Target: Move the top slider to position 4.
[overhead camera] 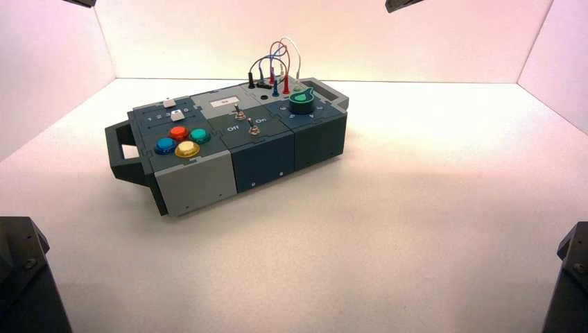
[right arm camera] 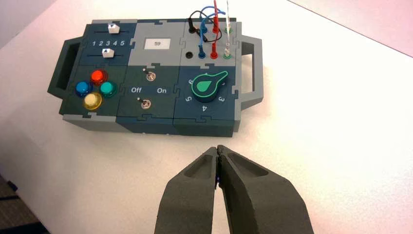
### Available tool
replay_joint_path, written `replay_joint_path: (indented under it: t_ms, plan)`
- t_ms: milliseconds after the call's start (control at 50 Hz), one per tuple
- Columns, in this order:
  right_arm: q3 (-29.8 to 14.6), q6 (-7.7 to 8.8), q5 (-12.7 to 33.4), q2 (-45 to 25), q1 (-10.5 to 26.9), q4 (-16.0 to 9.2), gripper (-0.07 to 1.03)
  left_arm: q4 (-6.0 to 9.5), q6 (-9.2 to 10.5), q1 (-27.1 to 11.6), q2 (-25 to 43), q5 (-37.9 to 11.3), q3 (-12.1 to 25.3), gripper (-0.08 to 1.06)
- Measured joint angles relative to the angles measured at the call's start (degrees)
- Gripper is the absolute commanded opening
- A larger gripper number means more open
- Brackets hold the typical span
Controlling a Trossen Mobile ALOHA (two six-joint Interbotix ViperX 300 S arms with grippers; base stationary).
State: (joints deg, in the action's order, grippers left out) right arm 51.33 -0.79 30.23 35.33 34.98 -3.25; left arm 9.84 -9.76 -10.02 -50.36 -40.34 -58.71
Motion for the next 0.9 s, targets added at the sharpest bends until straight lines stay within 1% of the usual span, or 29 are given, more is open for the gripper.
replay_joint_path:
  t_ms: [220, 480, 660, 780, 820, 900]
  plan:
    - [0.0, 0.0, -0.26, -0.09, 0.0, 0.0, -0.02, -0.09, -0.18, -0.09, 1.93, 0.09, 1.14, -0.03]
    - [0.0, 0.0, -0.35, -0.18, 0.0, 0.0, -0.02, -0.09, -0.18, -0.09, 4.31, 0.35, 1.41, -0.03]
    - [0.09, 0.0, -0.53, -0.18, 0.0, 0.0, -0.02, -0.09, -0.18, 0.0, 9.23, 1.93, 1.49, -0.03]
    - [0.09, 0.0, -0.7, -0.18, 0.0, 0.0, -0.02, -0.18, -0.88, 0.0, 14.06, 3.34, 2.02, -0.03]
    - [0.09, 0.0, -0.7, -0.09, 0.0, 0.0, -0.02, -0.09, -1.23, 0.0, 16.26, 3.87, 2.72, -0.03]
    - [0.09, 0.0, -0.79, -0.18, -0.09, 0.0, -0.02, -0.44, -1.49, 0.0, 20.04, 4.83, 4.13, -0.03]
